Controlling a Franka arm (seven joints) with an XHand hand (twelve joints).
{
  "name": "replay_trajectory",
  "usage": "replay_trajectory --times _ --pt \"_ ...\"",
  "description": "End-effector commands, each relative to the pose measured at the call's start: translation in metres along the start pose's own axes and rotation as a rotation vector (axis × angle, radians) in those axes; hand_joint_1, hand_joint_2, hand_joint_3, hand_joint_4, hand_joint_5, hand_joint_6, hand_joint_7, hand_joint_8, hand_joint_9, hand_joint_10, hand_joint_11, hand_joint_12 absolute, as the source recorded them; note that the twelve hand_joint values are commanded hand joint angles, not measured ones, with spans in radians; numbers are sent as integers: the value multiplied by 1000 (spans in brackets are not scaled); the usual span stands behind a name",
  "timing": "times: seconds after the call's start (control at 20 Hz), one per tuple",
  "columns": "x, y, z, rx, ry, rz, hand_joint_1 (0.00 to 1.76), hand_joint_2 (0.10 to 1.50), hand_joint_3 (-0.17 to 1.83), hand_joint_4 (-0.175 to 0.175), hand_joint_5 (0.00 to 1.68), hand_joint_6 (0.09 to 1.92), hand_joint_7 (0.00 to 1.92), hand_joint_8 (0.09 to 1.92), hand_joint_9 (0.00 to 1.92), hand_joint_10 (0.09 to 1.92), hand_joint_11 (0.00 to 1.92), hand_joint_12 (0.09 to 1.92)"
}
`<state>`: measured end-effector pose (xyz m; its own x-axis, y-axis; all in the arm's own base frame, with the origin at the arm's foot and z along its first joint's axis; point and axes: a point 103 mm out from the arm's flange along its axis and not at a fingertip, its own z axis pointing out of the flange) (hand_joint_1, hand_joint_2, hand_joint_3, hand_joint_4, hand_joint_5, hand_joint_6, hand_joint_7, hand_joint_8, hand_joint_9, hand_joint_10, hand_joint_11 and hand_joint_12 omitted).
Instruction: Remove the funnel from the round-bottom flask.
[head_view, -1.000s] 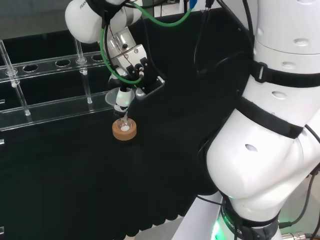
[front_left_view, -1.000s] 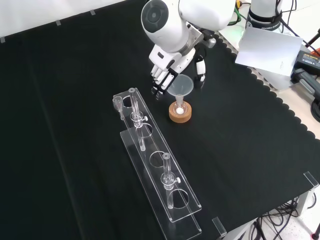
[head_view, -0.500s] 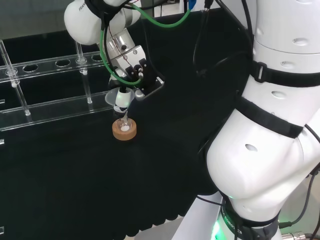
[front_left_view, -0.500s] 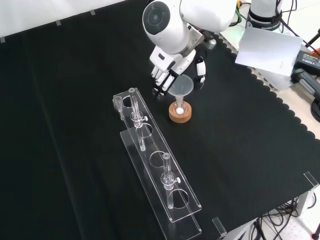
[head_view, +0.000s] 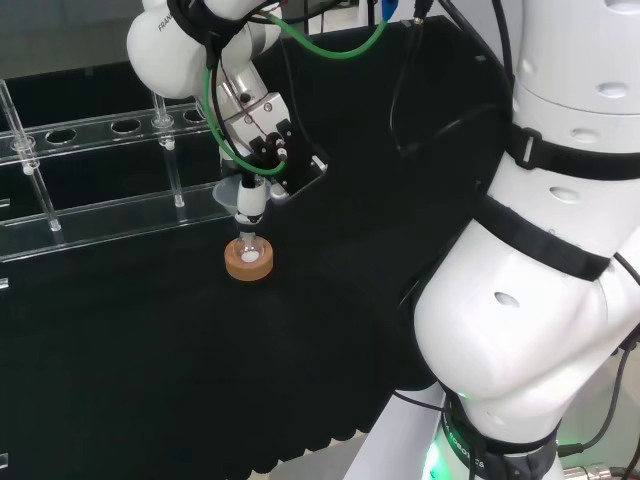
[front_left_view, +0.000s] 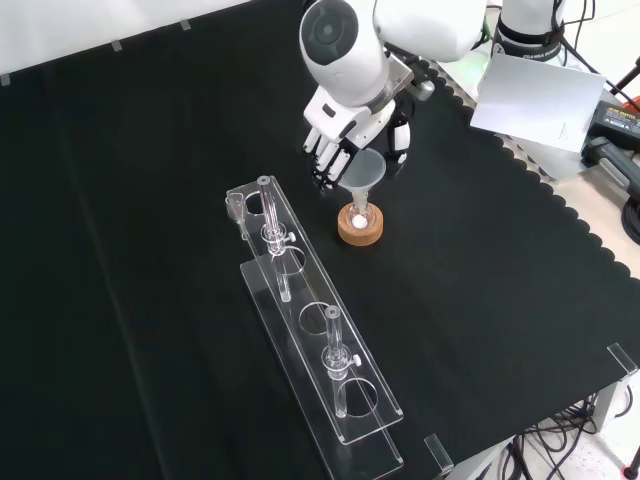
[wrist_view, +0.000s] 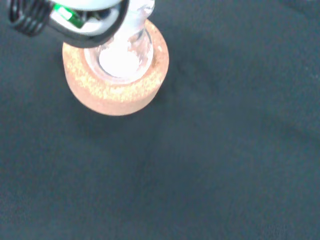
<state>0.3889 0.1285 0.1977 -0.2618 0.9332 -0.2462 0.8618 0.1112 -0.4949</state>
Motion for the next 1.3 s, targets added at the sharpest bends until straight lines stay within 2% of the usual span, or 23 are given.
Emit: replay_trajectory --times 0.05,0.65,0.95,1.3 --pt "-2 -4 -8 -41 -9 1 936 595 548 -17 546 87 421 675 761 539 511 1320" --pt "-5 -19 -23 -40 -30 10 946 598 577 10 753 225 493 656 834 489 563 1276" --pt "-4 -33 -40 -69 -43 25 945 591 601 12 651 515 505 654 849 462 566 1279" --pt "-4 -47 -56 -88 -48 34 943 593 608 12 636 573 511 659 850 464 568 1279"
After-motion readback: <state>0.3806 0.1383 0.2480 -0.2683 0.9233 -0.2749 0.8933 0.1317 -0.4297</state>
